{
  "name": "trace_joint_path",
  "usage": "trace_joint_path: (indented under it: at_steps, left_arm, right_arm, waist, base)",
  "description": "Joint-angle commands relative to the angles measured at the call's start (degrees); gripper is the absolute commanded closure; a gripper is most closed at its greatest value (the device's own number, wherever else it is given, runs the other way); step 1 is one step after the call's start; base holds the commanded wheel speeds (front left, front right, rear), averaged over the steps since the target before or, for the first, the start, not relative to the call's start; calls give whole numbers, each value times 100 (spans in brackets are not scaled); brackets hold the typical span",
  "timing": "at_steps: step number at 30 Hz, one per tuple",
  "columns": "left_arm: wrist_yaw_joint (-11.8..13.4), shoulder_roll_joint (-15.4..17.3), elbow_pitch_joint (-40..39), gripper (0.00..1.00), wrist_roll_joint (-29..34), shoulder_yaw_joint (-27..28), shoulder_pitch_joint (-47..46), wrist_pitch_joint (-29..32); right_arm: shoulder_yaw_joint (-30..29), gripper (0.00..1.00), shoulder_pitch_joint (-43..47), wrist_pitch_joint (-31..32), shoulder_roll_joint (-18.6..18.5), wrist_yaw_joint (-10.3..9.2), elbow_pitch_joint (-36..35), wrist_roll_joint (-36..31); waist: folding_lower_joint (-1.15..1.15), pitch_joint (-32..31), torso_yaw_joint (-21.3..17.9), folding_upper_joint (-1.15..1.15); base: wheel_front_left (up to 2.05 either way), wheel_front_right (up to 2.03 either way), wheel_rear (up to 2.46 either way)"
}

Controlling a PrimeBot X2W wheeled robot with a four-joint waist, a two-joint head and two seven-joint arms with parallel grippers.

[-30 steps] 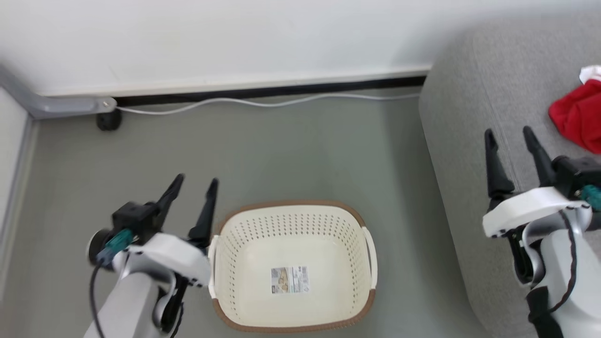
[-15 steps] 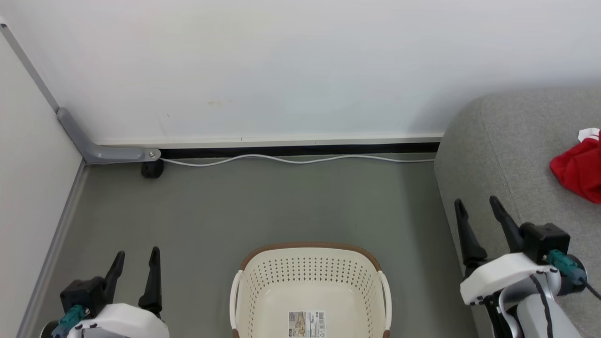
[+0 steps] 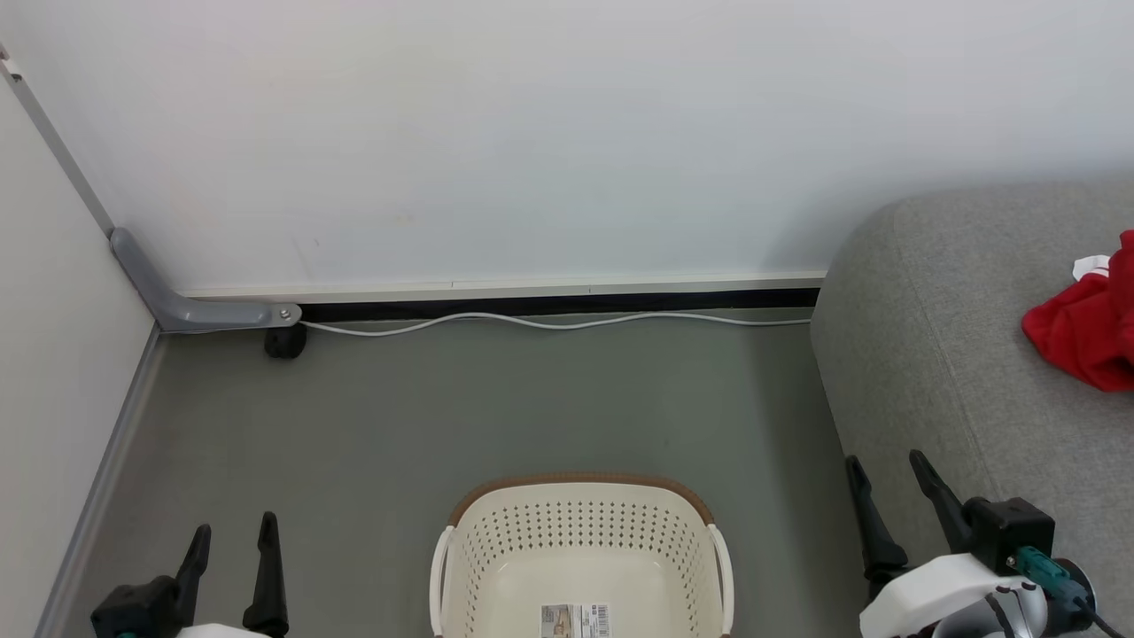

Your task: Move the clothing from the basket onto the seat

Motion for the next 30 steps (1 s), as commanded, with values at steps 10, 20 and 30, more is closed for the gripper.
trace_joint_path:
  at_steps: [10,20,30]
  left_arm:
    - [-128,-108,-195,0,269,354,5,-35]
    - [-271,-172,-171,0,309,338,-47,-35]
    - [-311,-205,-224,0,341,140,-19,-35]
  right_arm:
    - [77,0,-76,-35,68,17,-147,-125]
    - [-57,0,-129,-35,91,17,-141,-159]
    - [-115,0,-146,-35,98,17,-139,-188]
  waist:
    - [0,24,-59,0]
    - [0,75,-72,0]
    - [0,98,-111,0]
  base:
    - [0,0,0]
    - [0,0,0]
    - [0,0,0]
